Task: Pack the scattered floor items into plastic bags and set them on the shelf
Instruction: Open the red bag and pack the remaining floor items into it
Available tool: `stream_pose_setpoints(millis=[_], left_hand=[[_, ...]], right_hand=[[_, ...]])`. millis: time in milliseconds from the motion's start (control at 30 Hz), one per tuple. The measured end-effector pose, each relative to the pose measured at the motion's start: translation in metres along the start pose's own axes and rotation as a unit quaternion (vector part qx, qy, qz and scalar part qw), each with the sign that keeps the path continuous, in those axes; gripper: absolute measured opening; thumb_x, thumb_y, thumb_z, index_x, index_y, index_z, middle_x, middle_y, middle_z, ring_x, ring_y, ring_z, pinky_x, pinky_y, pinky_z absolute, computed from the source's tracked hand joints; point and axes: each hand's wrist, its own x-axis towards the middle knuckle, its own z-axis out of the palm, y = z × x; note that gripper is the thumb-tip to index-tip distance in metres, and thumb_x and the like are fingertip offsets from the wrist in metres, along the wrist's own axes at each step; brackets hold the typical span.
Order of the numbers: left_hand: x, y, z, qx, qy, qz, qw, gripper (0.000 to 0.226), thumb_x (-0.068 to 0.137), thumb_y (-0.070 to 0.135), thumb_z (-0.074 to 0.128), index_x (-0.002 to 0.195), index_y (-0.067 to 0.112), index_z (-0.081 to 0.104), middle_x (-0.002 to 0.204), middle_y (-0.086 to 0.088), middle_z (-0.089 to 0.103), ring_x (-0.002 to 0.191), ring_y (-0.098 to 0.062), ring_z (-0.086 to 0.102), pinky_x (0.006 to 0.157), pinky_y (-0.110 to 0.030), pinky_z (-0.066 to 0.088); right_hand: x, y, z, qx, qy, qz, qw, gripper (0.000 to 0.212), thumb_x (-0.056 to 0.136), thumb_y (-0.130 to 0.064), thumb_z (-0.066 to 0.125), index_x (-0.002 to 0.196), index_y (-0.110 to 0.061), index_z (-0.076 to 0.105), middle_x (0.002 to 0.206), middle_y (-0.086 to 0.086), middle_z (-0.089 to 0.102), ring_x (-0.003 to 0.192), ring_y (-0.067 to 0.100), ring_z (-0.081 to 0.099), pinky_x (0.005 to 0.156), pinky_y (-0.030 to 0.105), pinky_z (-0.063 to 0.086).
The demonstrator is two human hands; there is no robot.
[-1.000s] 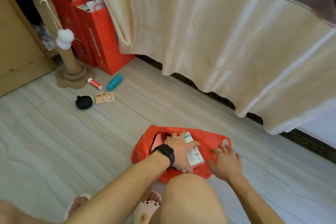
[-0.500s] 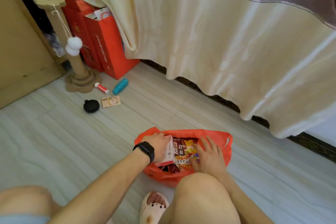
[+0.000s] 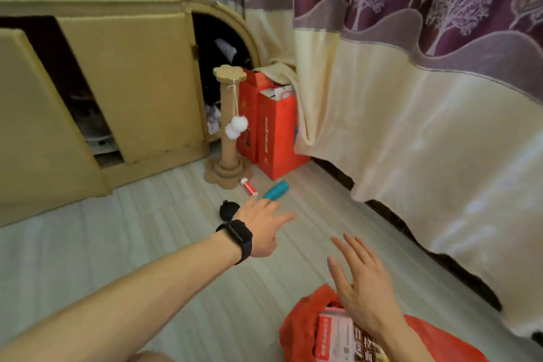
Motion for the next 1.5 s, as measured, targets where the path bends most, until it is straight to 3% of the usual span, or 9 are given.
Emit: stream_pose_setpoints(millis=[167, 300, 600, 800, 1033, 1133, 1233, 1400, 1500], left_hand=[[-0.033, -0.076, 0.073, -0.036, -0.090, -0.159, 0.982, 0.076, 0.088, 0.035, 0.053, 0.152, 0.038, 0.014, 0.158, -0.010, 0.017, 0.145, -0.031, 0.017, 0.115, -0.053, 0.014], [-0.050, -0.103, 0.147, -0.100, -0.169, -0.239, 0.951, 0.078, 0.093, 0.042, 0.047, 0.155, 0.038, 0.000, 0.163, -0.008, 0.000, 0.149, -0.031, 0.004, 0.118, -0.054, 0.007], [-0.056, -0.102, 0.295, -0.171, -0.271, -0.247, 0.914, 0.075, 0.094, 0.060, 0.035, 0.153, 0.044, -0.008, 0.162, -0.001, -0.019, 0.149, -0.033, -0.013, 0.117, -0.058, -0.008], [-0.047, -0.108, 0.344, -0.166, -0.283, -0.249, 0.911, 0.081, 0.080, 0.086, 0.007, 0.137, 0.050, -0.037, 0.144, 0.005, -0.052, 0.135, -0.032, -0.043, 0.111, -0.062, -0.017], [-0.044, -0.107, 0.355, -0.179, -0.308, -0.246, 0.901, 0.083, 0.076, 0.089, 0.002, 0.134, 0.049, -0.041, 0.139, 0.003, -0.058, 0.129, -0.034, -0.051, 0.109, -0.063, -0.020], [-0.038, -0.110, 0.347, -0.160, -0.308, -0.229, 0.909, 0.086, 0.081, 0.086, 0.011, 0.143, 0.046, -0.032, 0.150, -0.003, -0.045, 0.138, -0.040, -0.036, 0.112, -0.061, -0.016], [-0.005, -0.133, 0.331, -0.155, -0.196, -0.220, 0.943, 0.080, 0.089, 0.071, 0.033, 0.153, 0.040, -0.003, 0.162, -0.008, -0.004, 0.146, -0.034, 0.001, 0.118, -0.052, 0.001], [0.115, -0.191, 0.303, -0.112, -0.091, -0.215, 0.966, 0.086, 0.087, 0.060, 0.052, 0.153, 0.043, -0.002, 0.163, -0.007, -0.012, 0.148, -0.040, -0.007, 0.116, -0.061, 0.001], [0.162, -0.209, 0.300, -0.124, -0.138, -0.208, 0.961, 0.082, 0.089, 0.061, 0.048, 0.151, 0.049, -0.004, 0.162, -0.002, -0.017, 0.147, -0.041, -0.006, 0.116, -0.062, 0.003]], right_hand=[[0.054, -0.045, 0.028, 0.011, -0.007, -0.044, 0.999, 0.079, 0.084, -0.079, 0.006, 0.145, -0.041, 0.039, 0.157, -0.012, 0.030, 0.148, 0.010, 0.017, 0.122, 0.037, 0.018], [0.088, -0.054, 0.085, -0.028, -0.124, -0.054, 0.990, 0.060, 0.095, -0.067, 0.025, 0.148, -0.041, 0.032, 0.161, -0.011, 0.022, 0.149, 0.013, 0.011, 0.122, 0.037, 0.015], [0.129, -0.019, 0.252, -0.160, -0.409, -0.037, 0.898, 0.067, 0.097, -0.053, 0.040, 0.155, -0.032, 0.015, 0.165, 0.003, 0.004, 0.150, 0.027, 0.009, 0.119, 0.043, 0.022], [0.205, -0.015, 0.297, -0.176, -0.371, -0.051, 0.910, 0.077, 0.096, -0.055, 0.040, 0.156, -0.027, 0.002, 0.164, 0.008, -0.011, 0.150, 0.030, 0.002, 0.120, 0.045, 0.016], [0.310, -0.024, 0.329, -0.172, -0.297, -0.013, 0.939, 0.085, 0.093, -0.066, 0.031, 0.155, -0.027, -0.013, 0.162, -0.001, -0.022, 0.150, 0.022, -0.013, 0.120, 0.054, 0.003], [0.296, -0.022, 0.346, -0.170, -0.302, -0.002, 0.938, 0.088, 0.091, -0.070, 0.025, 0.154, -0.025, -0.017, 0.160, -0.002, -0.027, 0.149, 0.021, -0.018, 0.119, 0.058, 0.002], [0.264, -0.024, 0.347, -0.162, -0.300, 0.007, 0.940, 0.092, 0.088, -0.072, 0.025, 0.154, -0.024, -0.017, 0.160, -0.001, -0.027, 0.149, 0.023, -0.017, 0.119, 0.058, 0.005], [0.197, -0.021, 0.335, -0.176, -0.329, -0.042, 0.927, 0.097, 0.088, -0.072, 0.029, 0.153, -0.020, -0.020, 0.159, 0.004, -0.031, 0.149, 0.027, -0.019, 0.118, 0.059, 0.009], [0.171, -0.015, 0.327, -0.200, -0.349, -0.069, 0.913, 0.100, 0.089, -0.068, 0.036, 0.152, -0.015, -0.020, 0.158, 0.009, -0.030, 0.148, 0.032, -0.017, 0.118, 0.058, 0.013]])
